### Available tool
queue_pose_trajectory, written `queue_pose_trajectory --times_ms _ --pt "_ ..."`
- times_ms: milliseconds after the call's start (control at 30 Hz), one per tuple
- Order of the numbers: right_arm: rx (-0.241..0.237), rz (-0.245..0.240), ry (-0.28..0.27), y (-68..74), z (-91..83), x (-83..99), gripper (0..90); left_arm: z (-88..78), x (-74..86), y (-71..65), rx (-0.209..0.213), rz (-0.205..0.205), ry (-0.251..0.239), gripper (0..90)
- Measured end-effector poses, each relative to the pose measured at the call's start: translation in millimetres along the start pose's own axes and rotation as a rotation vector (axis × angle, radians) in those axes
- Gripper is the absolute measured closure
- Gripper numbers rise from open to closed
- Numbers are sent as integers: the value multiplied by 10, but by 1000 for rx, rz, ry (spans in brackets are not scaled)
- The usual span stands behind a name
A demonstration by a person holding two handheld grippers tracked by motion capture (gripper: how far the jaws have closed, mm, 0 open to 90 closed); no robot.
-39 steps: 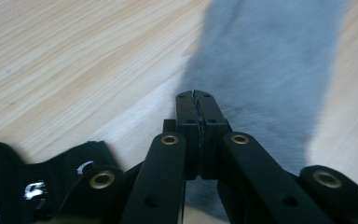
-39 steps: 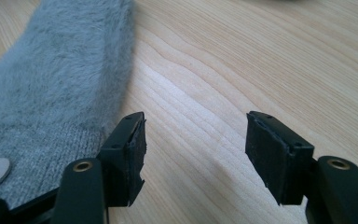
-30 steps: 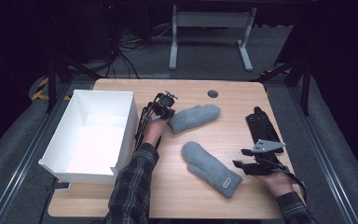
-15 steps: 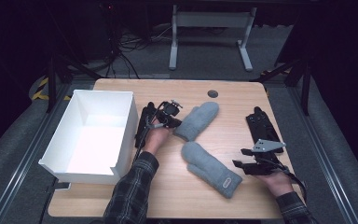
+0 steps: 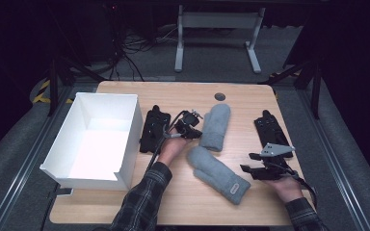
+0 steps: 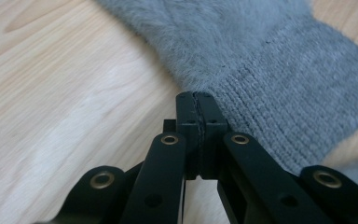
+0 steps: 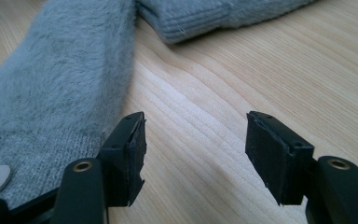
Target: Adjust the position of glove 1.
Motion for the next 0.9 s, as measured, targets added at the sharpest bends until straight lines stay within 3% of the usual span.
queue_pose_trajectory --times_ms 367,400,567,600,633,767,833,900 --pt "0 0 -1 -8 2 -4 390 220 -154 -407 73 73 1 899" --pt "1 0 -3 -12 0 -9 391 222 -158 -424 75 91 8 899" --pt "9 10 -15 -46 2 -54 428 125 -173 -444 76 83 -26 889" --pt "10 14 -31 -72 9 -113 511 50 -156 -427 72 79 -39 860" --pt "10 14 -31 -72 9 -113 511 50 -156 -427 72 79 -39 850" --pt "7 27 -54 -124 34 -250 737 -152 -88 -380 57 67 -77 765" --pt "3 29 -68 -133 78 -337 858 -230 -22 -354 52 58 -76 641" --pt "3 28 -64 -134 131 -381 895 -307 55 -336 47 54 -77 567"
Point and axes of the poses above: each handheld gripper's, and its own axes: z roughly forward along the jaws, x roughly out of its underside, y roughly to its left, the point moved 10 cm from there along z, roughly forward along the jaws, and after that the axes turned 6 degrees about -y, right-handed, at the moved point
